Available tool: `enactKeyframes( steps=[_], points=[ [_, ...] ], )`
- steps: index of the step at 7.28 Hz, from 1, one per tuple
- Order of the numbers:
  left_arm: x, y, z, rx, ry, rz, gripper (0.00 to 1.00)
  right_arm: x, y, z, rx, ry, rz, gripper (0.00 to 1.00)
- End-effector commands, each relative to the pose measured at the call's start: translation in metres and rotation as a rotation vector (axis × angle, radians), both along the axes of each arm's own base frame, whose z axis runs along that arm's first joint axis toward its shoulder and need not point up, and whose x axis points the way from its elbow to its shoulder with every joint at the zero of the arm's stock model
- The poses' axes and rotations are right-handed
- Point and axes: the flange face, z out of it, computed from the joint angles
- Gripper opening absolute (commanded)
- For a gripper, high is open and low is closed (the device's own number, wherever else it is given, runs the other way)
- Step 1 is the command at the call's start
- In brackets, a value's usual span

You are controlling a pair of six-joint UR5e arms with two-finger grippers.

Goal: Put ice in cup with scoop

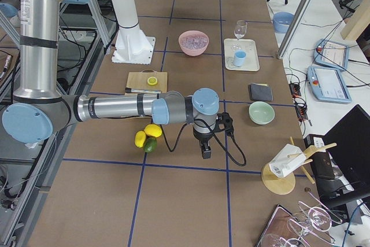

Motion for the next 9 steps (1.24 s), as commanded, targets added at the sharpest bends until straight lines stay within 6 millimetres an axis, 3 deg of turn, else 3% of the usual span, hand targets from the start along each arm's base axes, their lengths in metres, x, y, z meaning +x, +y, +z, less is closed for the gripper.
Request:
enactKeyframes(
  steps=[1, 4, 6, 9],
  points=[
    [0.004, 0.002, 0.004, -0.007, -0.003, 0.007, 1.00, 0.000, 0.000, -0.002, 0.007, 0.000, -0.001, 1.00],
    [0.007, 0.003, 0.004, -0.008, -0.002, 0.013, 1.00, 0.000, -0.008, -0.015, 0.145, -0.007, 0.001, 1.00],
    [0.008, -0.003, -0.014, 0.034, 0.006, 0.011, 1.00, 0.000, -0.008, -0.016, 0.150, -0.010, 0.005, 1.00],
    [0.010, -0.018, -0.043, 0.317, 0.027, 0.010, 1.00, -0.002, -0.018, -0.008, 0.129, -0.009, 0.005, 1.00]
  ],
)
